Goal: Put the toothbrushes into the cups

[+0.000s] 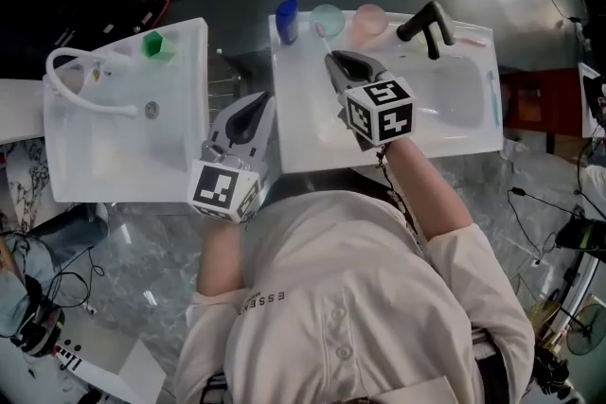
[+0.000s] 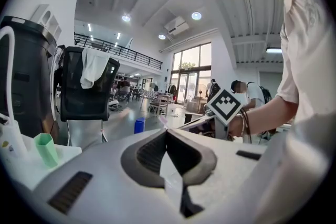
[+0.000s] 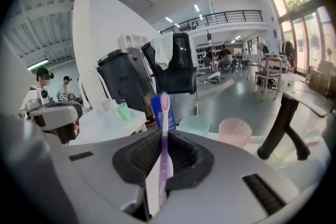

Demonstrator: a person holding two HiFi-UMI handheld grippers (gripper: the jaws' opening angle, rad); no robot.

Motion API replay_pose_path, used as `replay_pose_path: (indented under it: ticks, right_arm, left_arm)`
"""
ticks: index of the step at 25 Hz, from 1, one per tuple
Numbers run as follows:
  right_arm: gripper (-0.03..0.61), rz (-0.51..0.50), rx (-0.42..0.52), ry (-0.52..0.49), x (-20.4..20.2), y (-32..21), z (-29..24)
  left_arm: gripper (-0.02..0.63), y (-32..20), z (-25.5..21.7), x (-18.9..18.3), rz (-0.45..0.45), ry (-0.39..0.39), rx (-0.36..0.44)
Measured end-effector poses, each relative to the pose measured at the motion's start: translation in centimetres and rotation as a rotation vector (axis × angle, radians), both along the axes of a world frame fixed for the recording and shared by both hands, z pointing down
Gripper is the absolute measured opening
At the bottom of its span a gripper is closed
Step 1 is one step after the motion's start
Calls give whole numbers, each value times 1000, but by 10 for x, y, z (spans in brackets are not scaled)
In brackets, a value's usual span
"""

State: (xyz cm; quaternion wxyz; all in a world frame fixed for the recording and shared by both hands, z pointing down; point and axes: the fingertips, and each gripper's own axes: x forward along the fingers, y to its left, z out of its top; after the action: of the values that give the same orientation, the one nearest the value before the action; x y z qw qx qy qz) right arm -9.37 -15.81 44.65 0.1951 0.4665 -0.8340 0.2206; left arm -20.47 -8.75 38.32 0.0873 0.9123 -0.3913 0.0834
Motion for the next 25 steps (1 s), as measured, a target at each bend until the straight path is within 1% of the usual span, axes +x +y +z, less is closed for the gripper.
replay_pose_path:
  ticks: [5,9,11,15,19,22,25]
  right_arm:
    - [48,-11,165,-83,13,-31,-44]
    - [48,-43,312,-142,17,-53,-70]
    - [48,-59,359,-159,16,-63,-76]
    - [48,-51,383,-220,17,-86,-75]
    - [48,-18,423,-281,17,-102,-70]
    - [48,6,441,-286,16,-113,-60]
    - [48,21,419,-267,16,-118,-44]
  left_arm:
    - [0,-10,-7,13,-23,-10,19]
    - [2,-19,-7,20,-35,-13,15]
    - [2,-24,-6,21,-44,-14,10]
    - [2,-34,-5,19,-69,-2,7]
    - [0,-42,-2,15,-91,11,6]
    - [0,-48,4,10,-107,7,-8]
    - [2,-51,11,7,-122,4,-31]
